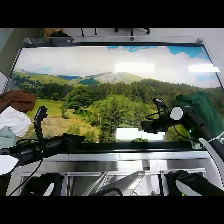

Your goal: Fold the shirts.

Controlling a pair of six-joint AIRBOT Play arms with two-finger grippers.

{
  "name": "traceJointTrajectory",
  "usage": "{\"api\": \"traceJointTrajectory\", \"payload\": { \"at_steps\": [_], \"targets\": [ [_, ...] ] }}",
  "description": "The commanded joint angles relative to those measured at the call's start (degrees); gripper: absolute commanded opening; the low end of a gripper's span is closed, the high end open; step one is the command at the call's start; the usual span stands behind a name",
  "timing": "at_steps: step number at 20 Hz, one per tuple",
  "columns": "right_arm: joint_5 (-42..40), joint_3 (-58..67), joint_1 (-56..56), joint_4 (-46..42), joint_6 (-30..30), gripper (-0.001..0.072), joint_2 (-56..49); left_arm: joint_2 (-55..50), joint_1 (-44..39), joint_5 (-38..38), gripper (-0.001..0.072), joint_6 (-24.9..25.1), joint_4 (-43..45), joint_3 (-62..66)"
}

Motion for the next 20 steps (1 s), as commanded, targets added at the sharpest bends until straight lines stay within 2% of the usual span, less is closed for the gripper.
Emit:
{"api": "traceJointTrajectory", "payload": {
  "at_steps": [1,4,6,8,11,12,13,14,17,20],
  "targets": [
    [0.04,-0.02,0.04,-0.04,0.0,0.0015,0.04,0.04,-0.04,-0.04,0.0019,-0.09,0.0,-0.02],
    [0.04,-0.02,0.04,-0.04,0.02,0.0015,0.04,0.04,-0.02,-0.46,0.0019,-0.07,0.46,-0.04],
    [0.04,-0.02,0.04,-0.04,0.02,0.0015,0.04,0.04,0.59,0.11,0.0018,-0.87,3.89,0.33],
    [0.02,-0.02,0.04,-0.04,0.02,0.0015,0.04,-0.28,3.26,-0.17,0.0018,-5.03,13.75,2.99],
    [0.04,-0.02,0.04,-0.04,0.0,0.0015,0.04,-5.4,11.39,-2.84,0.0021,-6.01,31.32,12.52],
    [0.04,-0.02,0.04,-0.04,0.02,0.0015,0.04,-8.66,14.82,-4.0,0.0127,-5.51,36.72,16.04],
    [0.04,-0.02,0.04,-0.04,0.0,0.0015,0.04,-12.52,18.4,-4.57,0.0573,-4.48,41.16,19.23],
    [0.04,-0.02,0.04,-0.04,0.02,0.0015,0.04,-16.41,21.88,-3.87,0.0708,-4.48,44.35,21.64],
    [0.04,-0.02,0.04,-0.04,0.02,0.0015,0.04,-30.34,32.3,0.96,0.0709,-2.75,48.57,28.46],
    [0.04,-0.02,0.04,-0.04,0.0,0.0015,0.04,-47.28,40.74,5.07,0.0709,2.6,48.57,37.2]
  ]
}}
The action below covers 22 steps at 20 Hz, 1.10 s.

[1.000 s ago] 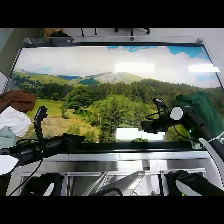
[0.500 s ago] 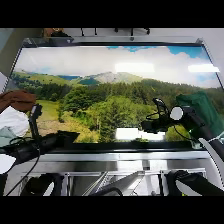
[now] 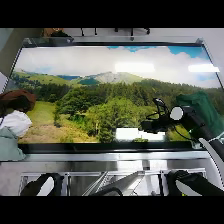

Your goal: Fold the shirts.

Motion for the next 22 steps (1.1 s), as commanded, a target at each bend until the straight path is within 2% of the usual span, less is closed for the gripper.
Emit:
{"api": "traceJointTrajectory", "payload": {
  "at_steps": [1,4,7,14,15,16,17,20,22],
  "targets": [
    [-0.04,-0.02,0.04,0.0,0.02,0.0015,0.04,-20.04,9.81,4.26,0.0709,5.79,4.15,11.52],
    [-0.04,-0.02,0.04,0.0,0.0,0.0015,0.04,-36.96,13.03,4.35,0.0709,8.94,4.22,23.87],
    [-0.07,-0.02,0.04,-0.04,-0.02,0.0015,0.04,-50.12,13.66,4.72,0.0709,9.01,8.33,34.95],
    [-0.46,-0.02,0.04,0.02,0.0,0.0015,0.04,-64.65,10.84,5.53,0.0705,9.03,8.41,49.2],
    [-0.48,-0.02,0.04,0.0,0.0,0.0015,0.04,-65.42,10.23,4.94,0.0572,9.03,8.41,50.31],
    [-0.48,-0.02,0.04,-0.02,0.0,0.0015,0.04,-65.59,9.88,4.35,0.0228,9.03,8.41,50.8],
    [-0.48,-0.02,0.04,-0.02,0.0,0.0015,0.04,-65.46,9.38,4.0,0.0016,9.07,8.46,51.12],
    [-0.46,-0.02,0.04,0.02,0.0,0.0015,0.04,-64.67,8.15,-1.31,0.0015,9.01,7.37,54.14],
    [-0.48,-0.02,0.04,0.02,0.0,0.0015,0.04,-61.24,6.78,-3.76,0.0015,9.16,1.4,55.04]
  ]
}}
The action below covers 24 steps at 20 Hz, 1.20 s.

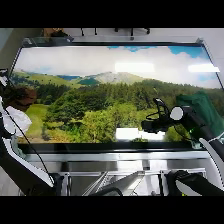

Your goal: Fold the shirts.

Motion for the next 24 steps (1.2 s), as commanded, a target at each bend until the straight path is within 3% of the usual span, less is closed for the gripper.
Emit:
{"api": "traceJointTrajectory", "payload": {
  "at_steps": [1,5,8,12,17,18,19,20,23,24],
  "targets": [
    [-0.02,-0.02,0.04,0.0,0.02,0.0015,0.04,5.31,-2.38,-4.33,0.0015,0.68,-9.68,2.21],
    [-0.02,-0.02,0.04,-0.02,0.02,0.0015,0.04,19.45,-8.24,-9.25,0.0017,2.23,-30.6,2.21],
    [0.07,-0.02,0.04,-0.02,0.02,0.0015,0.04,26.91,-15.32,-17.11,0.0018,2.32,-40.59,1.16],
    [1.36,-0.02,0.04,0.02,0.0,0.0015,0.04,34.34,-30.08,-18.32,0.0018,1.53,-41.68,-11.15],
    [2.29,0.0,0.04,0.42,-0.2,0.0015,0.04,33.09,-48.48,-7.28,0.0022,0.94,-41.64,-25.68],
    [2.32,0.13,0.04,0.39,-0.22,0.0015,0.04,31.91,-51.08,-5.66,0.0106,0.9,-41.53,-27.04],
    [2.43,0.57,-0.15,0.37,-0.24,0.0016,0.09,30.77,-52.63,-5.53,0.0514,0.81,-41.22,-26.97],
    [3.04,1.57,-0.72,0.37,-0.92,0.0016,0.11,29.68,-53.27,-6.16,0.0712,-1.07,-41.22,-25.88],
    [7.85,7.48,-5.05,-0.22,-3.85,0.0025,0.09,28.22,-49.68,-15.69,0.0708,-2.56,-41.22,-18.18],
    [9.14,9.33,-7.23,-0.24,-4.72,0.0104,0.09,28.28,-47.54,-19.26,0.0708,-3.58,-41.22,-16.15]
  ]
}}
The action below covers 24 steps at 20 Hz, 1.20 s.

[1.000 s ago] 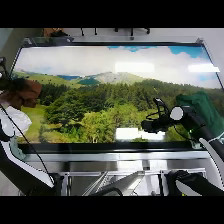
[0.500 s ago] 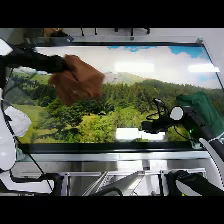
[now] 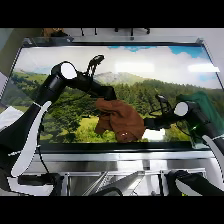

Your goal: Fold the shirts.

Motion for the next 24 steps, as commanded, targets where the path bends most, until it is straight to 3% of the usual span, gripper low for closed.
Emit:
{"api": "traceJointTrajectory", "payload": {
  "at_steps": [1,2,5,9,12,14,15,16,19,20,21,22,24],
  "targets": [
    [4.09,5.27,-5.75,-0.44,-2.43,0.0316,0.07,-0.9,4.52,-11.5,0.0708,-2.43,0.02,5.64],
    [3.98,5.57,-7.61,-0.42,-2.71,0.0367,0.13,-0.55,6.84,-15.1,0.0708,-2.51,0.07,5.44],
    [4.55,4.94,-10.01,-0.48,-5.84,0.0356,-0.35,4.37,11.91,-16.17,0.0708,-2.4,3.04,-6.05],
    [3.21,0.74,-9.66,0.04,-8.7,0.0358,-3.13,12.35,13.99,1.31,0.0708,0.63,1.16,-33.83],
    [1.27,-1.99,-9.68,3.65,-13.94,0.0364,-7.19,12.22,13.9,12.0,0.0708,7.63,-8.07,-46.8],
    [-0.17,-2.03,-9.66,9.07,-17.62,0.039,-10.6,9.99,13.86,15.45,0.0708,14.23,-17.2,-50.49],
    [-1.31,-2.03,-9.66,11.54,-18.86,0.0479,-12.15,8.2,13.75,16.0,0.0708,17.79,-22.12,-51.25],
    [-2.1,-2.03,-9.66,13.81,-19.8,0.0516,-13.62,6.19,13.31,15.96,0.0708,20.48,-26.14,-51.12],
    [-2.56,-2.03,-9.64,20.79,-23.85,0.0505,-17.35,0.28,10.14,15.23,0.0707,23.3,-30.36,-47.54],
    [-2.56,-2.03,-9.38,22.88,-25.44,0.0442,-18.18,-1.22,8.66,15.17,0.0706,23.3,-30.21,-45.97],
    [-2.54,-2.03,-8.96,24.72,-26.67,0.0355,-18.73,-2.69,7.08,14.91,0.0657,23.26,-30.21,-44.24],
    [-2.45,-2.03,-8.83,26.27,-27.93,0.0278,-18.78,-3.85,5.77,14.62,0.0468,23.26,-30.14,-42.73],
    [-0.31,-1.68,-9.05,29.79,-30.14,0.0016,-18.53,-5.09,4.52,12.72,0.0019,23.41,-29.99,-39.87]
  ]
}}
